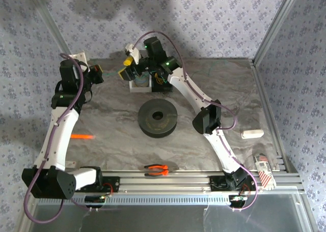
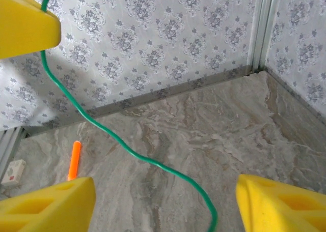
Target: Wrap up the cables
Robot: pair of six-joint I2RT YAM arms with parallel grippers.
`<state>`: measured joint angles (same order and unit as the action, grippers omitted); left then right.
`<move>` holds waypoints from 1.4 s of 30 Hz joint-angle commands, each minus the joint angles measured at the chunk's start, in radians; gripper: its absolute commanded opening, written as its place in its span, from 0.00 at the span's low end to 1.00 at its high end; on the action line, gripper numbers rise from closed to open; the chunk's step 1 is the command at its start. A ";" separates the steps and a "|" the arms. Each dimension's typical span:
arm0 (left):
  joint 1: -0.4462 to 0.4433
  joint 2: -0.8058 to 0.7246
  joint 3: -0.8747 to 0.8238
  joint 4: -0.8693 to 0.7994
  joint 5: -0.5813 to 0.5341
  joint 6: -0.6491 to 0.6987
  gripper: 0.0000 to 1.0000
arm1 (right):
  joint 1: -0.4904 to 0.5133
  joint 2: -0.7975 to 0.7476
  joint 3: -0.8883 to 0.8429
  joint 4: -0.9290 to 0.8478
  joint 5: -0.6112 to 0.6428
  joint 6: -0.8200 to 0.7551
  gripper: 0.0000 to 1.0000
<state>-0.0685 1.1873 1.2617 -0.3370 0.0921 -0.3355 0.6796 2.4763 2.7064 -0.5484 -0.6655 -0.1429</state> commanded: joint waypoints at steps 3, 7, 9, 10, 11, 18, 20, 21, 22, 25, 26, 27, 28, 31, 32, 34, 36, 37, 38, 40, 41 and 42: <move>-0.005 -0.022 -0.001 0.054 0.058 0.049 0.00 | 0.009 -0.002 0.021 -0.032 0.036 -0.027 0.68; -0.005 -0.010 0.008 0.066 0.066 0.050 0.00 | 0.010 -0.005 0.020 -0.082 0.052 -0.051 0.63; -0.006 -0.007 0.008 0.071 0.065 0.050 0.00 | 0.009 -0.009 0.018 -0.101 0.061 -0.069 0.56; -0.006 -0.005 0.010 0.072 0.064 0.052 0.00 | 0.010 -0.011 0.017 -0.108 0.065 -0.076 0.53; -0.006 -0.005 0.010 0.072 0.062 0.055 0.00 | 0.009 -0.013 0.014 -0.113 0.068 -0.084 0.47; -0.006 0.002 0.016 0.068 0.056 0.071 0.00 | 0.009 -0.037 -0.025 -0.106 0.100 -0.116 0.07; -0.006 0.005 0.021 0.064 0.051 0.078 0.00 | 0.009 -0.036 -0.026 -0.108 0.115 -0.124 0.00; -0.006 0.007 0.020 0.063 0.051 0.082 0.00 | 0.010 -0.037 -0.027 -0.112 0.124 -0.132 0.00; -0.005 0.009 0.021 0.064 0.051 0.090 0.00 | 0.012 -0.037 -0.028 -0.117 0.135 -0.142 0.00; -0.001 0.015 0.017 0.070 0.047 0.133 0.00 | 0.013 -0.037 -0.038 -0.131 0.156 -0.175 0.00; 0.008 0.017 0.016 0.074 0.048 0.141 0.00 | 0.013 -0.040 -0.045 -0.136 0.163 -0.185 0.00; 0.015 0.021 0.016 0.075 0.047 0.146 0.00 | 0.013 -0.042 -0.053 -0.141 0.168 -0.196 0.00; 0.027 0.024 0.019 0.075 0.050 0.147 0.00 | 0.011 -0.045 -0.060 -0.145 0.172 -0.203 0.00; 0.068 0.028 0.021 0.082 0.065 0.136 0.00 | 0.009 -0.055 -0.081 -0.162 0.184 -0.222 0.00; 0.078 0.026 0.021 0.086 0.067 0.130 0.00 | 0.009 -0.058 -0.087 -0.171 0.191 -0.228 0.00; 0.097 0.023 0.020 0.091 0.067 0.120 0.00 | 0.009 -0.064 -0.089 -0.193 0.210 -0.235 0.00; 0.111 0.023 0.020 0.098 0.068 0.109 0.00 | 0.010 -0.075 -0.089 -0.227 0.233 -0.242 0.00; 0.115 0.023 0.019 0.102 0.067 0.104 0.00 | 0.011 -0.081 -0.089 -0.242 0.242 -0.244 0.00; 0.117 0.023 0.017 0.108 0.066 0.100 0.00 | 0.011 -0.089 -0.089 -0.264 0.253 -0.249 0.00; 0.116 0.023 0.015 0.117 0.056 0.087 0.00 | 0.016 -0.106 -0.092 -0.304 0.274 -0.258 0.00; 0.118 0.023 0.012 0.119 0.040 0.077 0.00 | 0.018 -0.115 -0.095 -0.326 0.284 -0.265 0.00; 0.118 0.024 0.012 0.119 0.019 0.064 0.00 | 0.020 -0.122 -0.098 -0.348 0.294 -0.269 0.00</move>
<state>0.0227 1.2213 1.2594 -0.3084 0.1909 -0.2409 0.7105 2.4130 2.6244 -0.7452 -0.4500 -0.3721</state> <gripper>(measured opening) 0.045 0.078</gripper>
